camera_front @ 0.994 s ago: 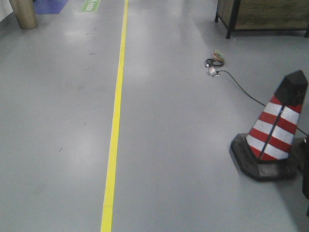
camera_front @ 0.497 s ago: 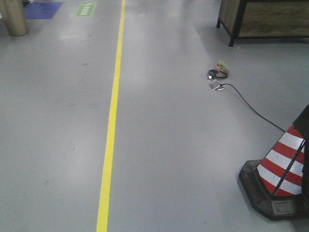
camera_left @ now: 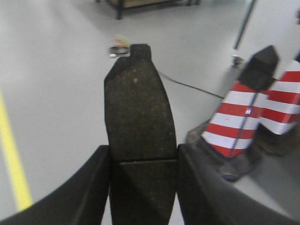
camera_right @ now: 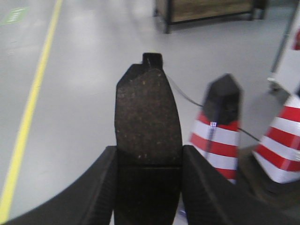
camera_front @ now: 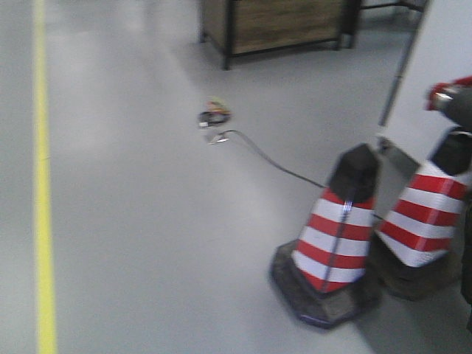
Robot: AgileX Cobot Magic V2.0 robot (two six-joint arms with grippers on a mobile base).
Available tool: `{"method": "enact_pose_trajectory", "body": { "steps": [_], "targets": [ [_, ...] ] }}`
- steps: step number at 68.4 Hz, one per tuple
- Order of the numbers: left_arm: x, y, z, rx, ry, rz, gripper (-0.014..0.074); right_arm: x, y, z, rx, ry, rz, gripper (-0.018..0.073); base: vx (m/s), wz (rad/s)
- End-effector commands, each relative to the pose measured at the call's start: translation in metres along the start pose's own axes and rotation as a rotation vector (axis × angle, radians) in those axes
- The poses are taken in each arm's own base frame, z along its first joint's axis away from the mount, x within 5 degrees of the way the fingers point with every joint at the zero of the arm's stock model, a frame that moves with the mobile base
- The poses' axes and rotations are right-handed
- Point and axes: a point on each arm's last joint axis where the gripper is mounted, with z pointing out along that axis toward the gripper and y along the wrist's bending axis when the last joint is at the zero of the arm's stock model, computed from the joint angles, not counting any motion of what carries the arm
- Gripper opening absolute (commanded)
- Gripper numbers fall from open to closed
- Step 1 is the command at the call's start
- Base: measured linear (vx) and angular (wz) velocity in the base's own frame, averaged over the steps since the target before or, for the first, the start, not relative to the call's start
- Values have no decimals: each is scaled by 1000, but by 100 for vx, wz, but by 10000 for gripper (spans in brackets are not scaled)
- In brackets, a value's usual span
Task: Move and align brake pads A on conveyor
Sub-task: 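Turn and approach the dark grey conveyor belt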
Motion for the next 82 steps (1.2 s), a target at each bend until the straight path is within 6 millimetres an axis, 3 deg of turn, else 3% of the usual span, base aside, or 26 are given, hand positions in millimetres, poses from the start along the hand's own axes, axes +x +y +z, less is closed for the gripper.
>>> {"method": "enact_pose_trajectory", "body": {
  "steps": [1,82],
  "targets": [
    [-15,-1,-4,9,-110,-9,-6,-18,1,-4,-9,-119,-12,-8,25,-99],
    [-15,-1,-4,9,-110,-9,-6,-18,1,-4,-9,-119,-12,-8,17,-84]
  ]
}}
